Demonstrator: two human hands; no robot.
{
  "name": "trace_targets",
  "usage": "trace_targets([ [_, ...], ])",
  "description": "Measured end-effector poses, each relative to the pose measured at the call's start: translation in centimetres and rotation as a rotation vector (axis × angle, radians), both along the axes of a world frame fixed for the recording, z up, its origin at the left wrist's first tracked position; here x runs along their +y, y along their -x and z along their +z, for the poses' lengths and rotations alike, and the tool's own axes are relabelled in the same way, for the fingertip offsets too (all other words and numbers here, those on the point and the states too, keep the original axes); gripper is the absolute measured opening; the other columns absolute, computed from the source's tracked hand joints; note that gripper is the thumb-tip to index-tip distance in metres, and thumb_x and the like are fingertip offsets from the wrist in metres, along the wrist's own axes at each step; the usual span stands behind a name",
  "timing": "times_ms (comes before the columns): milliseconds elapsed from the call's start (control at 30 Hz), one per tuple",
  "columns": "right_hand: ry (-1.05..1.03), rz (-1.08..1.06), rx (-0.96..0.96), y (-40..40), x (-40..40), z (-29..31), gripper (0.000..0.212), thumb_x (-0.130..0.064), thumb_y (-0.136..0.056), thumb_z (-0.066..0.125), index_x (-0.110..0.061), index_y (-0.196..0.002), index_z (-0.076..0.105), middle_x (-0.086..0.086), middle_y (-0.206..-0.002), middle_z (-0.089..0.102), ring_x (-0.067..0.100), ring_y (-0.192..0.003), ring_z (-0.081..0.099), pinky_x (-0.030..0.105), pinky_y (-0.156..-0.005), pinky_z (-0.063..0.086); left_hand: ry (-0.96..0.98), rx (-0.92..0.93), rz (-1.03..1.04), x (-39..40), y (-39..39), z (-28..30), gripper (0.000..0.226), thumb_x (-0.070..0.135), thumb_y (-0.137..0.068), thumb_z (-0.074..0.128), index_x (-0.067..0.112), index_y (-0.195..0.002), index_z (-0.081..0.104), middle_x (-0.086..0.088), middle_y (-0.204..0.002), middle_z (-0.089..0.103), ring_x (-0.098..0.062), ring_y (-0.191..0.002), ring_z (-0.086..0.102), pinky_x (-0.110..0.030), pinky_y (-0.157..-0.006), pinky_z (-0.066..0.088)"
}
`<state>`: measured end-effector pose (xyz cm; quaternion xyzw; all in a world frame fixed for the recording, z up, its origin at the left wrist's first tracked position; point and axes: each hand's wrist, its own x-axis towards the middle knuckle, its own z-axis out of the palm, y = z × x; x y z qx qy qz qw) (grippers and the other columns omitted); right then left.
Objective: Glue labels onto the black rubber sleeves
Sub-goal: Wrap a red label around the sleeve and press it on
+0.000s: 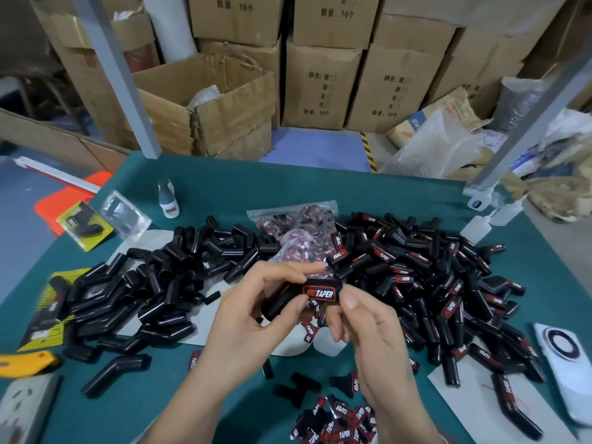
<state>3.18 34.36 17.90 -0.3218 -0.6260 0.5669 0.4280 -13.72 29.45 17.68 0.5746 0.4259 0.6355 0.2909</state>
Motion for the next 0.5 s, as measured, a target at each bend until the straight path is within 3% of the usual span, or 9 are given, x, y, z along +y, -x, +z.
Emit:
trace_targets([
  [67, -0.028, -0.009, -0.018, 0.1, -0.1, 0.1, 0.031, -0.044, -0.099, 0.054, -0.031, -0.075, 0.067, -0.013, -0.064, 0.055, 0.002, -0.062, 0.048, 0.013, -0.064, 0.040, -0.040, 0.060, 0.028, 0.1, -0.2, 0.0, 0.038, 0.010, -0.099, 0.067, 0.036, -0.126, 0.059, 0.005, -0.130, 0.073, -0.021, -0.121, 0.070, -0.034, -0.094, 0.059],
  [133, -0.021, -0.023, -0.004, 0.4, -0.3, 0.2, 0.018, -0.043, -0.095, 0.063, -0.029, -0.095, 0.076, -0.009, -0.070, 0.058, 0.003, -0.069, 0.052, 0.015, -0.067, 0.044, -0.068, 0.103, 0.041, 0.1, -0.5, -0.2, 0.043, 0.010, -0.099, 0.068, 0.035, -0.132, 0.054, 0.008, -0.131, 0.072, -0.020, -0.121, 0.070, -0.031, -0.095, 0.058],
  [233, 0.010, -0.062, 0.011, 0.8, -0.9, 0.1, 0.022, -0.047, -0.090, 0.071, -0.026, -0.098, 0.074, 0.012, -0.071, 0.044, 0.011, -0.071, 0.046, 0.021, -0.068, 0.042, -0.114, 0.174, 0.082, 0.2, -0.9, -0.4, 0.051, 0.007, -0.098, 0.070, 0.035, -0.136, 0.050, 0.012, -0.132, 0.071, -0.016, -0.123, 0.069, -0.024, -0.099, 0.054],
  [367, 0.052, -0.061, 0.028, 1.0, -1.2, -0.1, 0.040, -0.063, -0.086, 0.074, -0.026, -0.100, 0.073, 0.023, -0.077, 0.043, 0.017, -0.073, 0.045, 0.031, -0.072, 0.041, -0.160, 0.206, 0.100, 0.2, -0.9, -0.4, 0.059, 0.001, -0.096, 0.071, 0.035, -0.138, 0.049, 0.014, -0.133, 0.071, -0.013, -0.124, 0.068, -0.022, -0.101, 0.053],
  [433, 0.062, -0.053, 0.035, 0.9, -1.3, -0.1, 0.043, -0.063, -0.086, 0.074, -0.023, -0.103, 0.073, 0.025, -0.078, 0.046, 0.020, -0.075, 0.047, 0.038, -0.074, 0.041, -0.160, 0.213, 0.117, 0.1, -0.9, -0.4, 0.058, 0.003, -0.095, 0.069, 0.036, -0.138, 0.049, 0.015, -0.132, 0.070, -0.012, -0.124, 0.068, -0.021, -0.101, 0.053],
  [500, 0.047, -0.066, 0.044, 0.8, -1.1, -0.1, 0.038, -0.060, -0.089, 0.073, -0.024, -0.101, 0.075, 0.014, -0.074, 0.051, 0.017, -0.076, 0.050, 0.036, -0.075, 0.043, -0.151, 0.208, 0.115, 0.1, -1.0, -0.2, 0.058, 0.005, -0.095, 0.069, 0.038, -0.138, 0.048, 0.016, -0.132, 0.070, -0.011, -0.124, 0.068, -0.021, -0.101, 0.052],
])
